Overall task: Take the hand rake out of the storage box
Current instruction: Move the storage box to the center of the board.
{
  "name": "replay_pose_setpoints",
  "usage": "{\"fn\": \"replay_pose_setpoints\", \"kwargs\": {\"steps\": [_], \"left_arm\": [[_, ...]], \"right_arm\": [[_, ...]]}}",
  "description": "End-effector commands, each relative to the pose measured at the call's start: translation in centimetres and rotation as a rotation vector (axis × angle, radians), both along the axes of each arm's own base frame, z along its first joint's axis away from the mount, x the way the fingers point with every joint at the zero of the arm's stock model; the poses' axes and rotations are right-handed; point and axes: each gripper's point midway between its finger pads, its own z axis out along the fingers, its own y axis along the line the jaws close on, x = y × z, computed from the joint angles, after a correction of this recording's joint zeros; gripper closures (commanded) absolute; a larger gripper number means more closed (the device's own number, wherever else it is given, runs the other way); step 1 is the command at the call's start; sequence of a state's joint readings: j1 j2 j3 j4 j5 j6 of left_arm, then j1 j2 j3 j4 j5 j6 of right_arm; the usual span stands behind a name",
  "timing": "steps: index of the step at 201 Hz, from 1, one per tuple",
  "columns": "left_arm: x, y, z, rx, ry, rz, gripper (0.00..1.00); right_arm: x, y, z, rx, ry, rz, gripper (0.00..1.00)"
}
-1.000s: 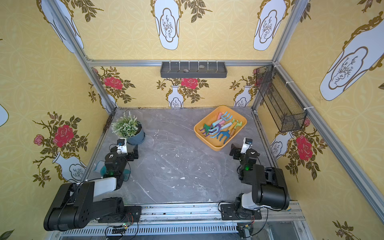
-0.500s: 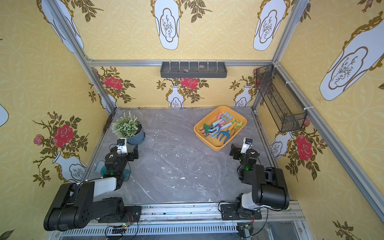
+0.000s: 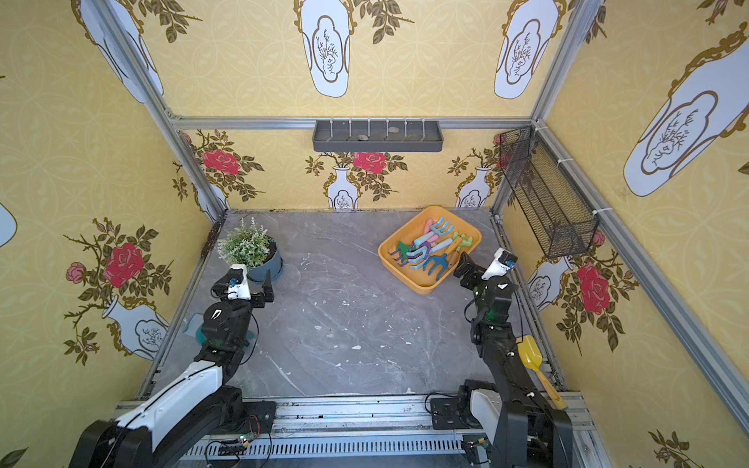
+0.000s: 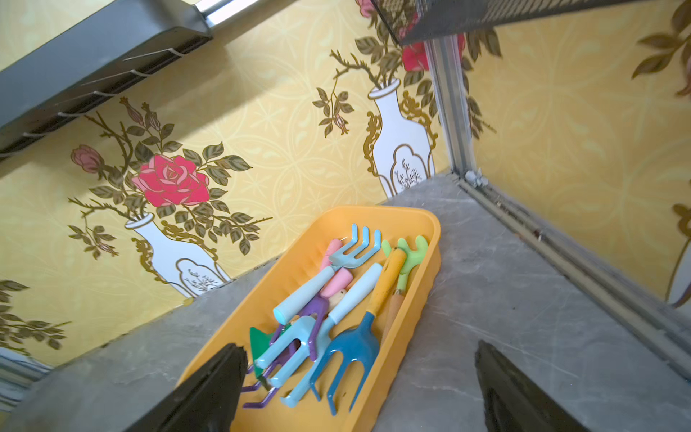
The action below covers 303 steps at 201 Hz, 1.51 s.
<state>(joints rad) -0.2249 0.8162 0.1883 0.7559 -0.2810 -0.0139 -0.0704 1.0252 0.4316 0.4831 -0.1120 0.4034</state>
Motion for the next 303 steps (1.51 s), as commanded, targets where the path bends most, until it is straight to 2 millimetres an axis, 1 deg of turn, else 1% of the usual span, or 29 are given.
{"fn": "replay_pose_setpoints", "kwargs": {"steps": [1, 10, 16, 26, 40, 62, 76, 87, 110, 132, 151, 168, 181, 206, 245, 264, 280, 303], "left_arm": [[-1.4, 2.2, 1.2, -0.353, 0.007, 0.102, 0.0], [-1.7, 0.7, 2.9, -0.334, 0.022, 0.006, 0.0], [-1.9, -0.3, 3.3, -0.319, 0.055, -0.05, 0.0], [-2.1, -0.4, 3.6, -0.365, 0.091, -0.054, 0.0], [-2.2, 0.3, 2.5, -0.397, 0.154, -0.005, 0.0], [-2.0, -0.2, 1.3, -0.331, 0.231, -0.023, 0.0], [-1.7, -0.3, 0.1, -0.284, 0.301, -0.014, 0.0], [-1.4, 0.0, -0.7, -0.253, 0.347, 0.013, 0.0], [-0.9, 0.4, -2.2, -0.211, 0.383, 0.045, 0.0], [-0.8, 0.5, -2.7, -0.215, 0.39, 0.038, 0.0], [-1.0, 0.4, -2.8, -0.211, 0.381, 0.029, 0.0], [-1.0, 0.3, -2.7, -0.212, 0.368, 0.021, 0.0], [-1.0, 0.1, -2.8, -0.214, 0.363, 0.006, 0.0], [-0.7, -0.2, -3.0, -0.211, 0.374, -0.009, 0.0], [-0.6, -0.6, -3.5, -0.215, 0.397, -0.024, 0.0], [-0.7, -0.6, -3.5, -0.225, 0.393, -0.03, 0.0], [-0.7, -1.1, -3.5, -0.233, 0.386, -0.055, 0.0], [-0.6, -1.4, -3.5, -0.236, 0.39, -0.071, 0.0]], "right_arm": [[1.3, 5.0, -3.8, 0.18, 0.305, 0.187, 0.02], [1.9, 6.5, -4.9, 0.174, 0.367, 0.211, 0.02], [2.1, 6.9, -5.4, 0.167, 0.39, 0.206, 0.02], [2.4, 7.0, -6.3, 0.161, 0.424, 0.165, 0.03], [2.6, 6.3, -7.0, 0.149, 0.451, 0.117, 0.02], [2.6, 3.9, -8.5, 0.157, 0.533, 0.005, 0.03], [2.8, 3.0, -9.0, 0.118, 0.574, -0.026, 0.03], [3.0, 2.2, -9.5, 0.084, 0.617, -0.066, 0.03], [2.9, 0.8, -11.2, 0.017, 0.708, -0.14, 0.03], [2.7, -0.4, -12.9, -0.041, 0.769, -0.194, 0.02], [3.0, -0.6, -14.1, -0.044, 0.801, -0.2, 0.02], [3.2, -0.7, -15.2, -0.051, 0.833, -0.208, 0.0], [3.3, -0.7, -15.9, -0.045, 0.848, -0.207, 0.01], [3.2, -0.7, -17.8, 0.013, 0.915, -0.179, 0.07], [3.4, -0.3, -18.2, 0.019, 0.923, -0.16, 0.12], [3.7, 0.4, -18.3, 0.008, 0.932, -0.138, 0.2], [3.8, 1.0, -18.2, 0.0, 0.933, -0.119, 0.26], [3.9, 1.2, -17.9, 0.007, 0.923, -0.105, 0.35]]}}
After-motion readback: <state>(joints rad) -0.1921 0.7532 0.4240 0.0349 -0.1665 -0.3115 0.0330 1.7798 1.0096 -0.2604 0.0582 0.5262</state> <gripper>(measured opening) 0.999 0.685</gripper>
